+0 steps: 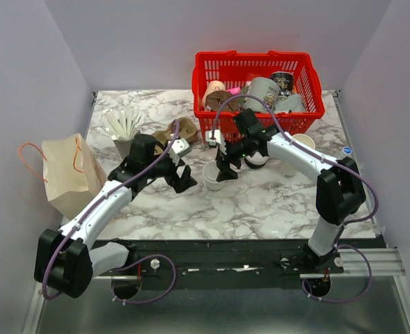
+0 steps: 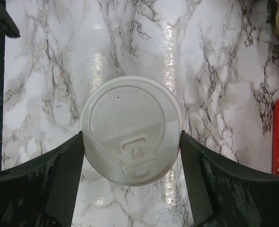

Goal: Pack the takeout coffee

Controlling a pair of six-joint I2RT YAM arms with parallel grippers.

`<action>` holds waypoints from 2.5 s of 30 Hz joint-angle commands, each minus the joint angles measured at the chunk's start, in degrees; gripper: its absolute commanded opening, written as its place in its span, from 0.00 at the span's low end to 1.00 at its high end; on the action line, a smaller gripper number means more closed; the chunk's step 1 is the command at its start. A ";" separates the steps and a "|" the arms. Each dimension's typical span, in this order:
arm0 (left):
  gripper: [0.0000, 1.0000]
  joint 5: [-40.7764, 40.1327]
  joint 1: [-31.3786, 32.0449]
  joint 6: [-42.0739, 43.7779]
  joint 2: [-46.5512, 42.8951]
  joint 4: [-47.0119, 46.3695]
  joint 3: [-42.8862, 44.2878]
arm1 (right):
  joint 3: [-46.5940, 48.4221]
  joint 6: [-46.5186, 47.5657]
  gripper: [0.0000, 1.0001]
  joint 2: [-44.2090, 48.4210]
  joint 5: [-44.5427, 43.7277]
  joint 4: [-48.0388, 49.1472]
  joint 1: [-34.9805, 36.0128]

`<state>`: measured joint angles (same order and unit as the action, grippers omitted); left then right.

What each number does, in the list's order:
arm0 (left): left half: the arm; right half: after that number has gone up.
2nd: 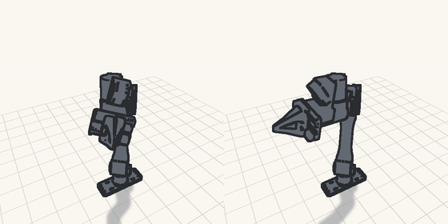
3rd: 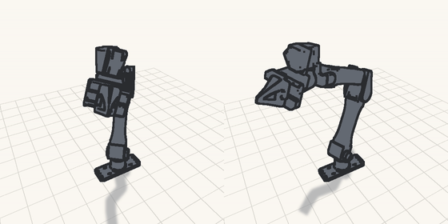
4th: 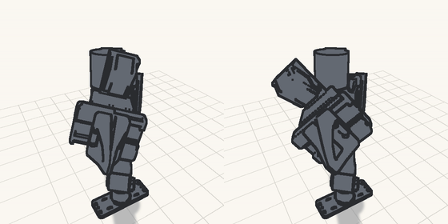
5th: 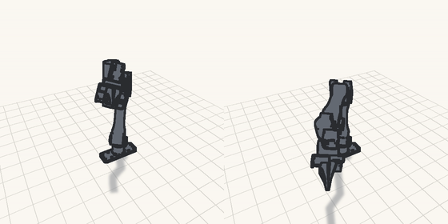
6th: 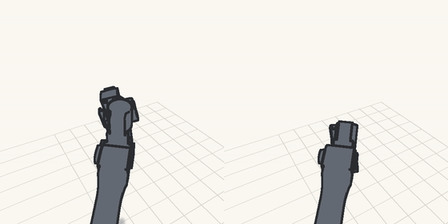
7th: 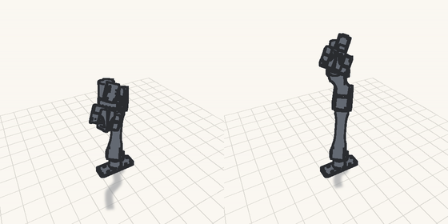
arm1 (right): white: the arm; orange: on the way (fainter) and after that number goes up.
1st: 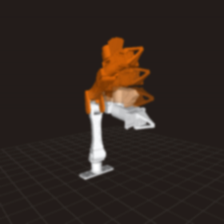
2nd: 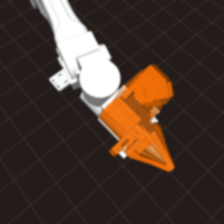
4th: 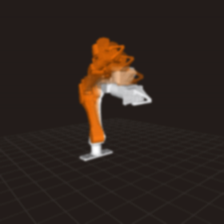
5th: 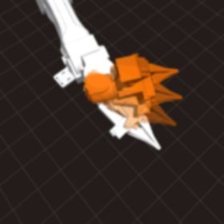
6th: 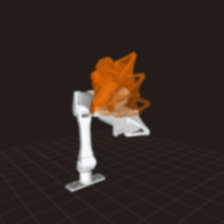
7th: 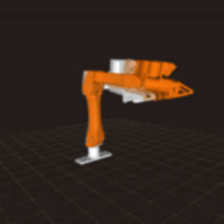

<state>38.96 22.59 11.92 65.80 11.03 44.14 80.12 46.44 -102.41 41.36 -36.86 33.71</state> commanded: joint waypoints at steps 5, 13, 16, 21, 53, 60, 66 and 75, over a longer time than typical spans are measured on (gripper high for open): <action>0.99 -3.54 -5.71 -4.71 -2.61 4.18 3.41 | -2.16 -0.82 0.78 -2.01 -6.91 -4.36 0.92; 0.99 -2.93 -7.91 -8.40 -3.39 -2.41 4.20 | 0.30 -3.37 0.78 -3.23 -10.68 -4.88 0.47; 0.99 -2.49 -8.35 -10.86 -5.06 -3.38 3.94 | 0.92 -3.10 0.78 -3.67 -15.16 -5.24 0.21; 0.99 -2.57 -8.53 -14.56 -8.23 -2.69 3.93 | 2.59 -2.14 0.78 -3.15 -16.49 -4.71 -0.84; 0.97 -14.01 -13.36 8.89 14.78 19.64 30.63 | 8.48 -8.55 0.94 -4.82 -18.61 -0.14 -7.08; 0.94 -8.99 -14.15 17.08 24.89 28.34 40.75 | 10.06 -11.36 1.00 -0.34 -15.70 -0.14 -7.08; 0.89 -8.81 -14.15 16.55 29.74 30.72 43.75 | 8.66 -12.16 1.00 4.05 -14.03 1.88 -7.08; 0.88 -9.34 -14.15 18.66 28.68 32.21 40.68 | 9.01 -13.21 1.00 4.06 -14.73 2.85 -7.08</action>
<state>28.21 8.58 28.29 95.66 40.23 85.82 88.03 34.33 -99.57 27.88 -36.75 27.29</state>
